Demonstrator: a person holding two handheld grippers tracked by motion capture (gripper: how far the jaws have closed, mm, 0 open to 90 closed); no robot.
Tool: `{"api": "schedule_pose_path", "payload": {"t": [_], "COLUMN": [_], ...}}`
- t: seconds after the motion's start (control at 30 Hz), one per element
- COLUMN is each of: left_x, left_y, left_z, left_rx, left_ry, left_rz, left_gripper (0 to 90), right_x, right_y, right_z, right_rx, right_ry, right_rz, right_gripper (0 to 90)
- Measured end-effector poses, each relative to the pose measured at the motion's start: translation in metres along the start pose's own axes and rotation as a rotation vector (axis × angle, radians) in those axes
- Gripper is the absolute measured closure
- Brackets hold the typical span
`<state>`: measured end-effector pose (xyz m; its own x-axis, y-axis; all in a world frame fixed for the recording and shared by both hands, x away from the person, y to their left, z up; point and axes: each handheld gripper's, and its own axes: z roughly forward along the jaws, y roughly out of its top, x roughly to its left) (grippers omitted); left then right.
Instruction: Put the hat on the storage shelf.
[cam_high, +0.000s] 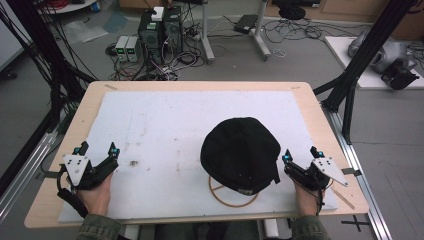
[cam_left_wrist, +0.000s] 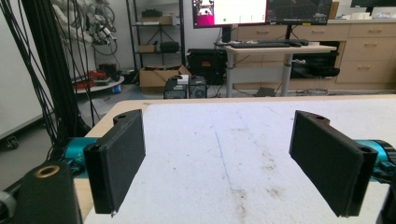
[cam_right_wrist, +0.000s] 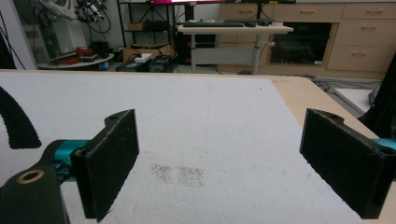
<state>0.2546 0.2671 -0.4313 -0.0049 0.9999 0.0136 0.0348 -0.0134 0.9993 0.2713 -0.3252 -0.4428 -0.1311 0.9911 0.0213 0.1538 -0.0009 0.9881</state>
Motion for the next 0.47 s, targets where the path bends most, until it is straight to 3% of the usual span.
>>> {"api": "schedule_pose_path", "payload": {"t": [0.3, 0.47], "left_x": [0.0010, 0.0010], "left_y": [-0.0012, -0.0011], "left_z": [-0.0010, -0.0012], "left_rx": [0.015, 0.033], "left_ry": [-0.007, -0.024], "left_rz": [0.003, 0.029], "left_gripper": [18.8, 18.7], "right_x": [-0.0010, -0.0001], "right_y": [-0.0005, -0.0004], "right_z": [0.0004, 0.0014], "right_rx": [0.004, 0.005], "right_ry": [0.005, 0.010], "right_rz": [0.003, 0.000], "right_gripper": [10.9, 10.9]}}
